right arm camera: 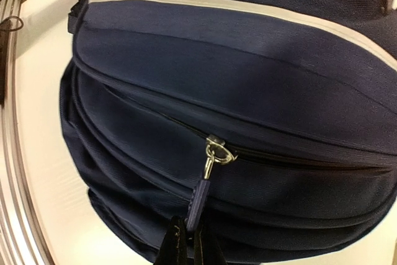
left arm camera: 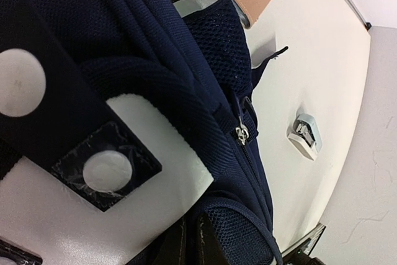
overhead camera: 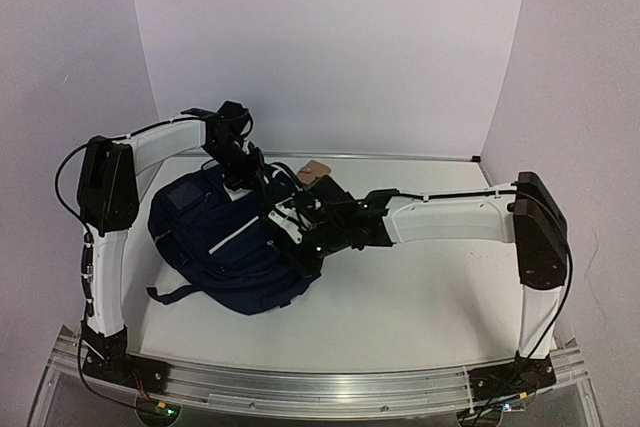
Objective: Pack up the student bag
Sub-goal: Unzip the student bag at the center of the board.
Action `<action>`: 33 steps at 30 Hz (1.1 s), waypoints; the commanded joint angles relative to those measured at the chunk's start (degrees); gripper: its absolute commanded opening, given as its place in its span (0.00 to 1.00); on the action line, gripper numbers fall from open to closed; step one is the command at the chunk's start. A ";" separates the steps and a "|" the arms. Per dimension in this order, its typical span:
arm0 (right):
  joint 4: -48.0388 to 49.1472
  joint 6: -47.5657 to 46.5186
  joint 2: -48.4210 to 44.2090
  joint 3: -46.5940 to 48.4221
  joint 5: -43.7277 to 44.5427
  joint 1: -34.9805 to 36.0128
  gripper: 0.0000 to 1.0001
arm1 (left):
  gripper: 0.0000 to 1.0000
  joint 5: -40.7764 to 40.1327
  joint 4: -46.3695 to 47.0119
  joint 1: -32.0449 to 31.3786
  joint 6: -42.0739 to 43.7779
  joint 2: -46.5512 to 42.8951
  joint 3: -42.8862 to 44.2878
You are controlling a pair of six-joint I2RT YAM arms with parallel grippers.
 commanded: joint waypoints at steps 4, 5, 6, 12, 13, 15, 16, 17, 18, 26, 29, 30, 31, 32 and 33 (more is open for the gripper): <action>-1.38 1.53 2.33 3.38 -5.94 7.99 0.00 | 0.00 -8.92 10.64 2.60 -6.66 4.11 4.09; -1.35 1.11 3.26 4.05 -6.45 8.62 0.00 | 0.00 -8.71 10.89 2.60 -6.75 4.36 4.04; -1.30 0.56 4.25 4.82 -7.00 9.25 0.00 | 0.00 -8.43 11.09 2.60 -6.77 4.62 4.02; -1.13 -2.96 9.58 12.18 -7.79 12.22 0.00 | 0.00 -6.99 10.63 2.60 -4.83 5.86 4.59; -1.13 -3.11 10.36 13.39 -7.85 12.27 0.00 | 0.00 -6.87 10.52 2.60 -4.35 5.76 4.58; -1.13 -3.99 11.35 15.41 -6.94 12.30 0.00 | 0.00 -6.53 10.38 2.57 -3.29 5.45 4.30; -1.13 -4.51 11.76 16.51 -6.34 12.30 0.00 | 0.00 -6.20 10.33 2.60 -2.79 5.26 4.18; -1.13 -4.78 12.11 17.70 -5.91 12.30 0.00 | 0.00 -5.97 10.33 2.60 -2.50 5.03 3.97; -1.13 -4.95 12.54 18.75 -5.50 12.32 0.00 | 0.00 -5.68 10.35 2.56 -2.15 4.71 3.69; 2.68 2.66 12.11 20.77 5.64 12.24 0.00 | 0.00 -6.49 12.94 2.60 -4.78 0.86 -1.71; 6.77 7.03 11.70 19.63 4.74 12.35 0.00 | 0.00 -5.65 13.91 2.57 -5.96 0.62 -2.63; 7.41 7.34 12.15 19.99 4.27 12.47 0.00 | 0.00 -5.62 13.94 2.50 -6.01 0.63 -2.76; 7.54 7.12 12.88 20.61 3.53 12.65 0.00 | 0.00 -5.75 14.01 2.34 -5.80 0.58 -2.97; 7.60 6.74 13.59 21.16 2.51 12.80 0.00 | 0.00 -5.83 14.14 2.20 -5.61 0.50 -3.25; 7.63 5.89 14.19 21.55 0.88 12.84 0.00 | 0.00 -5.83 14.39 2.13 -5.44 0.37 -3.75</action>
